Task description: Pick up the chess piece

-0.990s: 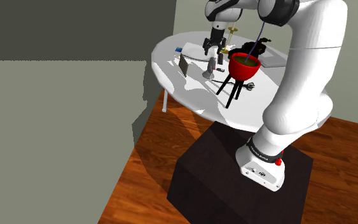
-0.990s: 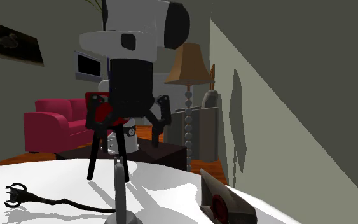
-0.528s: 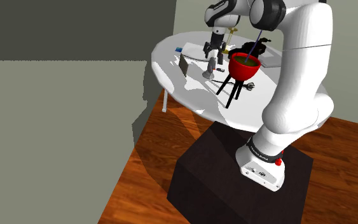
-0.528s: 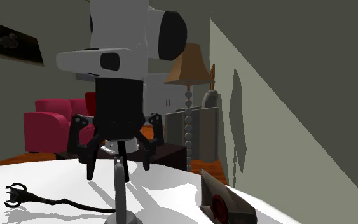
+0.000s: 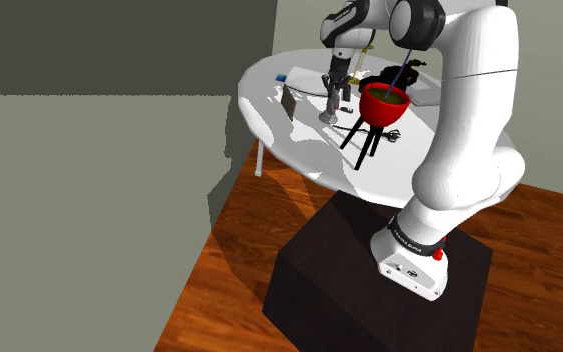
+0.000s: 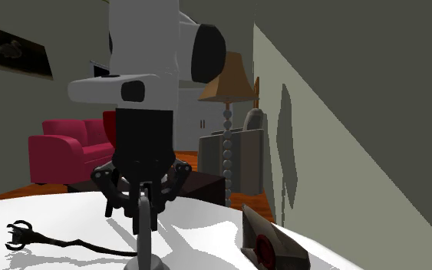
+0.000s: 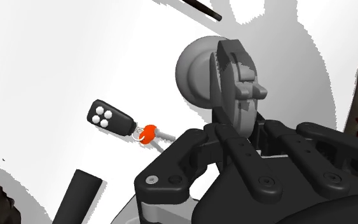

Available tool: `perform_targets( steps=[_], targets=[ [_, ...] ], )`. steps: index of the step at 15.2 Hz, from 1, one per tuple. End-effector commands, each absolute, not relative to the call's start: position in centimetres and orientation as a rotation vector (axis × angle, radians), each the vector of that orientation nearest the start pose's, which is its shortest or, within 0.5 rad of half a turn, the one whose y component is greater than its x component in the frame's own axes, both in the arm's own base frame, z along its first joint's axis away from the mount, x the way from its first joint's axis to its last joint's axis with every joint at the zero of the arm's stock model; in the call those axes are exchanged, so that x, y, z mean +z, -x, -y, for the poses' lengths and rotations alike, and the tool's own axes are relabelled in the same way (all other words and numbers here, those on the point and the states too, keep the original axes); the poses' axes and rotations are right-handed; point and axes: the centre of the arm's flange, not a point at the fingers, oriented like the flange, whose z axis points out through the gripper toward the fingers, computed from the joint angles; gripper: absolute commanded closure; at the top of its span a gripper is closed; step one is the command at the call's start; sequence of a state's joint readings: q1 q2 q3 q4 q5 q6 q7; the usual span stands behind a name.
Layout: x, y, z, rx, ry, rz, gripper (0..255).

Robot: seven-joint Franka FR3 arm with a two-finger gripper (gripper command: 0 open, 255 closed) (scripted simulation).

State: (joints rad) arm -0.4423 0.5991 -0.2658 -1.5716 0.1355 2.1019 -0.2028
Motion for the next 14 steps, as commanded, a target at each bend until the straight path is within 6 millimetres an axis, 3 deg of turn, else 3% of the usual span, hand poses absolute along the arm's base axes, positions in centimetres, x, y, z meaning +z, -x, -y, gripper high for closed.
perform_targets(
  steps=[1,6,14],
  targets=[
    [29.6,-54.5,42.5,0.092,3.038,-0.834,255],
    [29.6,-54.5,42.4,0.092,3.038,-0.834,255],
    [33.9,-54.5,42.4,0.092,3.038,-0.834,255]
  ],
)
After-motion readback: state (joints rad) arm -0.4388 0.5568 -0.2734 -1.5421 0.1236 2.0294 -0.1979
